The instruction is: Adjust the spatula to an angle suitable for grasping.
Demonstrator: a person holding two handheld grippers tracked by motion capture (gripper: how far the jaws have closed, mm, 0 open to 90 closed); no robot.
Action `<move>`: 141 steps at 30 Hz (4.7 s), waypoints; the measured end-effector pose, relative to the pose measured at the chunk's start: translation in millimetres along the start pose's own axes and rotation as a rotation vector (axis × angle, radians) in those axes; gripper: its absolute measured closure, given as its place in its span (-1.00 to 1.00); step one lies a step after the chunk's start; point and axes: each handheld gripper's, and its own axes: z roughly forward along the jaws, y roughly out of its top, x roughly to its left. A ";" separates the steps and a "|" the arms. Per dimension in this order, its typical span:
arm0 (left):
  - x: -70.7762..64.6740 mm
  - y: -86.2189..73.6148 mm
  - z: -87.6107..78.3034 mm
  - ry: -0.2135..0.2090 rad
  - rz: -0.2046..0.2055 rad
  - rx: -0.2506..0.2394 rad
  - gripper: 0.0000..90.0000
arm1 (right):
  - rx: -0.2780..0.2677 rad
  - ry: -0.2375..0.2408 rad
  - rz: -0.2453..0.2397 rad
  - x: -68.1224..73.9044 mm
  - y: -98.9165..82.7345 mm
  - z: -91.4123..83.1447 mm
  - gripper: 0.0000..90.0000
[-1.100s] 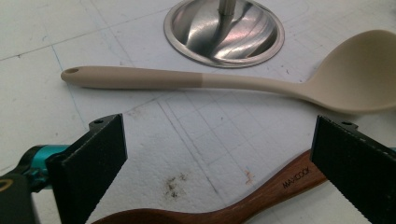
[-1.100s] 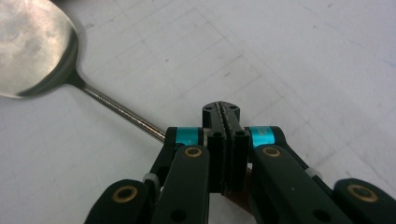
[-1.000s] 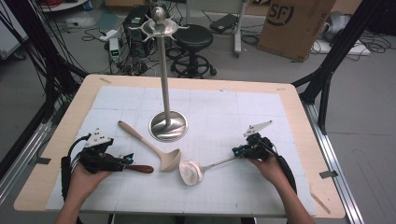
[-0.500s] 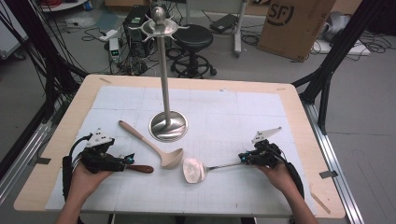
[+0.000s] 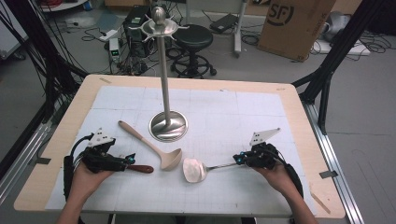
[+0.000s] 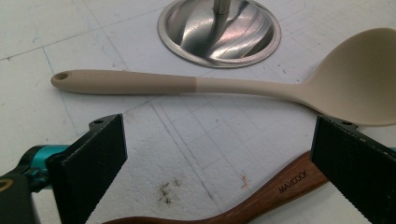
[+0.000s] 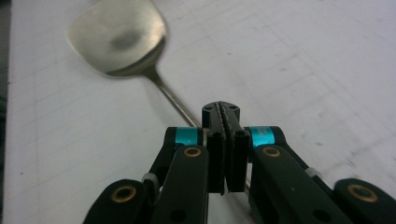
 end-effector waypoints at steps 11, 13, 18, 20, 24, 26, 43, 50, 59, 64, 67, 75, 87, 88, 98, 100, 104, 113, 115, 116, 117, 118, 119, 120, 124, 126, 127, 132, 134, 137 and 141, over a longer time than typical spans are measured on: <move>0.4 -0.1 -0.9 0.000 -0.002 -0.003 -0.90 | 0.022 0.111 -0.064 20.5 14.9 27.0 0.99; 0.6 -0.2 -1.2 0.001 -0.001 -0.003 -0.90 | 0.031 0.123 -0.073 23.9 17.2 32.3 0.99; 1.0 -0.4 -1.6 0.002 -0.004 -0.006 -0.90 | 0.054 0.136 -0.099 30.8 23.3 46.1 0.99; 1.4 -0.4 -1.5 0.000 -0.002 -0.005 -0.90 | 0.056 0.131 -0.102 32.0 25.0 49.5 0.99; 1.4 -0.3 -1.4 0.001 0.000 -0.001 -0.90 | 0.064 0.123 -0.105 31.5 26.7 55.3 0.99; 1.1 -0.4 -1.3 0.001 -0.002 -0.002 -0.90 | 0.069 0.130 -0.097 31.5 27.3 56.7 0.99; 1.0 -0.5 -1.1 0.000 0.000 -0.002 -0.90 | 0.053 0.051 -0.060 20.4 31.1 61.2 0.99; 1.1 -0.3 -1.6 0.002 0.000 -0.003 -0.90 | 0.039 0.013 -0.034 13.0 34.8 64.1 0.99; 1.1 -0.3 -1.5 0.002 -0.001 -0.006 -0.90 | 0.014 -0.020 -0.002 1.3 40.4 67.3 0.99; 1.5 -0.5 -1.5 0.000 -0.002 -0.005 -0.90 | -0.002 -0.034 0.013 -6.5 44.4 69.2 0.99; 1.5 -0.5 -1.6 0.000 -0.001 -0.005 -0.90 | -0.004 -0.032 0.025 -10.8 45.4 69.8 0.99; 1.9 -1.0 -2.6 0.003 0.002 -0.002 -0.90 | -0.041 -0.044 0.042 -11.2 45.4 52.1 0.99; 0.8 -0.8 -1.8 0.003 0.005 -0.001 -0.90 | -0.017 -0.133 0.118 -35.3 21.7 20.2 0.99; 0.7 -0.8 -1.8 0.003 0.005 -0.001 -0.90 | -0.009 -0.143 0.119 -37.4 19.3 19.1 0.99; 1.0 -1.0 -2.0 0.003 0.005 -0.001 -0.90 | 0.025 -0.153 0.139 -44.9 9.7 17.2 0.99; 0.9 -1.0 -2.2 0.003 0.004 -0.002 -0.90 | 0.029 -0.151 0.141 -44.4 9.5 16.8 0.99; 1.1 -1.1 -2.3 0.004 0.003 -0.005 -0.90 | 0.036 -0.151 0.132 -42.3 9.0 17.0 0.99; 0.6 -0.8 -1.7 0.003 0.007 -0.003 -0.90 | 0.055 -0.135 0.099 -30.0 4.8 15.7 0.99; 0.9 -0.8 -1.7 0.001 0.008 0.000 -0.90 | 0.055 -0.135 0.095 -28.3 4.2 15.7 0.99; 0.9 -0.9 -1.6 0.003 0.008 0.000 -0.90 | 0.060 -0.127 0.096 -26.5 3.9 15.3 0.99; 0.9 -0.9 -1.6 0.003 0.008 0.000 -0.90 | 0.061 -0.126 0.088 -25.3 3.6 15.5 0.99; 0.7 -0.8 -1.6 0.004 0.009 0.000 -0.90 | 0.066 -0.125 0.082 -23.7 3.6 15.3 0.99; 0.6 -0.8 -1.6 0.004 0.008 -0.001 -0.90 | 0.066 -0.124 0.078 -21.5 3.9 15.1 0.99; 0.4 -0.8 -1.5 0.004 0.007 -0.003 -0.90 | 0.065 -0.121 0.074 -19.8 4.1 14.7 0.99; 0.2 -0.9 -1.5 0.003 0.007 -0.003 -0.90 | 0.057 -0.108 0.067 -15.8 2.6 14.2 0.99; 0.2 -0.9 -1.5 0.004 0.008 -0.002 -0.90 | 0.062 -0.100 0.070 -14.0 0.4 14.8 0.99; 0.3 -0.9 -1.5 0.003 0.008 -0.001 -0.90 | 0.067 -0.095 0.064 -13.4 -1.0 15.7 0.99; 0.1 -0.7 -1.5 0.004 0.008 -0.001 -0.90 | 0.077 -0.081 0.063 -9.4 -3.1 17.3 0.99; 0.2 -0.7 -1.4 0.004 0.008 -0.002 -0.90 | 0.067 -0.081 0.056 -9.3 -2.5 16.2 0.99; 0.4 -0.6 -1.5 0.005 0.011 0.001 -0.90 | 0.039 -0.090 0.059 -8.9 -0.8 13.2 0.92; 0.2 -0.5 -1.1 0.004 0.011 0.000 -0.90 | 0.007 -0.075 0.041 -7.3 3.5 12.5 0.80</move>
